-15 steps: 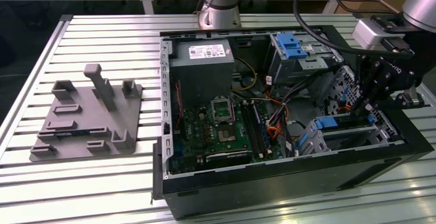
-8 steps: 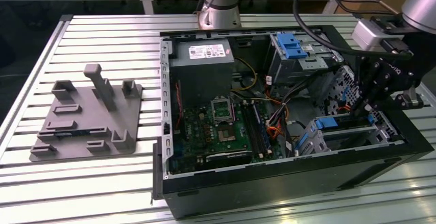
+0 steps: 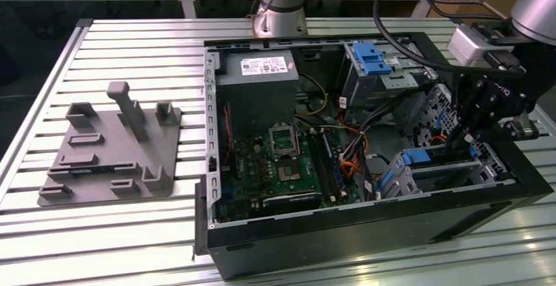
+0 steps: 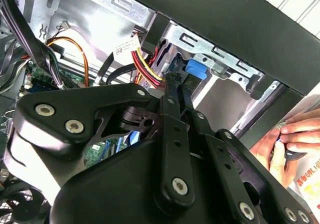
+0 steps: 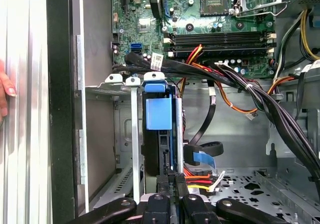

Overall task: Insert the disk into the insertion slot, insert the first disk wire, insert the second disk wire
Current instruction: 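Insert the first disk wire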

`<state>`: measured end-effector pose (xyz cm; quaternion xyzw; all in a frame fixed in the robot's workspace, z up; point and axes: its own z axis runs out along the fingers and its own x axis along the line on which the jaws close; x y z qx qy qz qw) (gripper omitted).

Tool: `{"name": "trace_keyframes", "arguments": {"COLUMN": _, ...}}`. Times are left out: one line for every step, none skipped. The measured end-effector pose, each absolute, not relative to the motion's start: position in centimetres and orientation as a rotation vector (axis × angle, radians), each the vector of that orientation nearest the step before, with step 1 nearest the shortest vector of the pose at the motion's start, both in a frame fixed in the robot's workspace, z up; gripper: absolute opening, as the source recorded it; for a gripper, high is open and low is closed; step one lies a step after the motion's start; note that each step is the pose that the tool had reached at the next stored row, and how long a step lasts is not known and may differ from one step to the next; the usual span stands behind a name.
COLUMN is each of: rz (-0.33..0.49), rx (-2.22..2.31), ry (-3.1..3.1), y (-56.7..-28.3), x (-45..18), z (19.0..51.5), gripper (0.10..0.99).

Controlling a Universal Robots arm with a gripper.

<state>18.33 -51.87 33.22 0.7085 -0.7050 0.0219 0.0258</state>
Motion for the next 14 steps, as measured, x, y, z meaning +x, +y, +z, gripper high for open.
{"name": "trace_keyframes", "arguments": {"rz": 0.068, "rx": 2.190, "ry": -2.179, "y": -51.87, "x": 18.33, "z": 33.21, "gripper": 0.165}}
{"name": "trace_keyframes", "arguments": {"rz": 0.068, "rx": 2.190, "ry": -2.179, "y": -51.87, "x": 18.33, "z": 33.20, "gripper": 0.165}}
{"name": "trace_keyframes", "arguments": {"rz": 0.067, "rx": 2.190, "ry": -2.179, "y": -51.87, "x": 18.33, "z": 33.20, "gripper": 0.165}}
{"name": "trace_keyframes", "arguments": {"rz": 0.067, "rx": 2.190, "ry": -2.179, "y": -51.87, "x": 18.33, "z": 33.20, "gripper": 0.165}}
{"name": "trace_keyframes", "arguments": {"rz": 0.067, "rx": 2.190, "ry": -2.179, "y": -51.87, "x": 18.33, "z": 33.21, "gripper": 0.165}}
{"name": "trace_keyframes", "arguments": {"rz": 0.067, "rx": 2.190, "ry": -2.179, "y": -51.87, "x": 18.33, "z": 33.22, "gripper": 0.165}}
{"name": "trace_keyframes", "arguments": {"rz": 0.067, "rx": 2.190, "ry": -2.179, "y": -51.87, "x": 18.33, "z": 33.26, "gripper": 0.165}}
{"name": "trace_keyframes", "arguments": {"rz": 0.067, "rx": 2.190, "ry": -2.179, "y": -51.87, "x": 18.33, "z": 33.31, "gripper": 0.165}}
{"name": "trace_keyframes", "arguments": {"rz": 0.068, "rx": 2.190, "ry": -2.179, "y": -51.86, "x": 18.33, "z": 33.39, "gripper": 0.165}}
{"name": "trace_keyframes", "arguments": {"rz": 0.067, "rx": 2.190, "ry": -2.179, "y": -51.87, "x": 18.33, "z": 33.42, "gripper": 0.165}}
{"name": "trace_keyframes", "arguments": {"rz": 0.067, "rx": 2.190, "ry": -2.179, "y": -51.87, "x": 18.33, "z": 33.41, "gripper": 0.165}}
{"name": "trace_keyframes", "arguments": {"rz": 0.067, "rx": 2.190, "ry": -2.179, "y": -51.86, "x": 18.33, "z": 33.41, "gripper": 0.165}}
{"name": "trace_keyframes", "arguments": {"rz": 0.067, "rx": 2.190, "ry": -2.179, "y": -51.87, "x": 18.33, "z": 33.41, "gripper": 0.165}}
{"name": "trace_keyframes", "arguments": {"rz": 0.067, "rx": 2.190, "ry": -2.179, "y": -51.88, "x": 18.33, "z": 33.39, "gripper": 0.165}}
